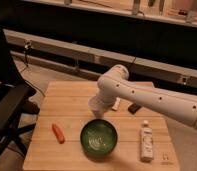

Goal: Place the ceramic cup in the ceramic bowl

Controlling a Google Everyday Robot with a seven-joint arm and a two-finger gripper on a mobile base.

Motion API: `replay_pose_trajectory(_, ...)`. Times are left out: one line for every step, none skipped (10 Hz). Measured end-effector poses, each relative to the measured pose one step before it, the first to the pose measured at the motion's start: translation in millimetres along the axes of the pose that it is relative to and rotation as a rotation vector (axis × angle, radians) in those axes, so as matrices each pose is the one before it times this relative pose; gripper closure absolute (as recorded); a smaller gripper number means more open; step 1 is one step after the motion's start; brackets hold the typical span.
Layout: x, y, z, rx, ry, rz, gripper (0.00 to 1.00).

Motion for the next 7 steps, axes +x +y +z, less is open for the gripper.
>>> replay_pose_trajectory(-3.20,-3.69,-3.76,0.00995,-0.00382,-0.00854,0.99)
replay_pose_trajectory(-1.29,-4.73,-11.79,0.01360,-0.00312,-0.00312,0.99)
replay_pose_trajectory(-0.52,-1.93,-8.77,0.00393,-0.00513,0.00181,0.99)
replay_pose_trajectory(-3.27,-1.02,-3.87,-0.00037,-0.00838,-0.00307,0.99)
replay_pose_trajectory(-4.16,-0.15,-0.55,-0.00161,-0.00938,-0.00747,0.99)
replay_pose_trajectory(-1.11,2.97,2.81,-0.00599,-0.00818,-0.00273,0.99)
replay_pose_trajectory(-2.67,4.80,4.39,-0.01012,-0.02049,-0.00367,0.99)
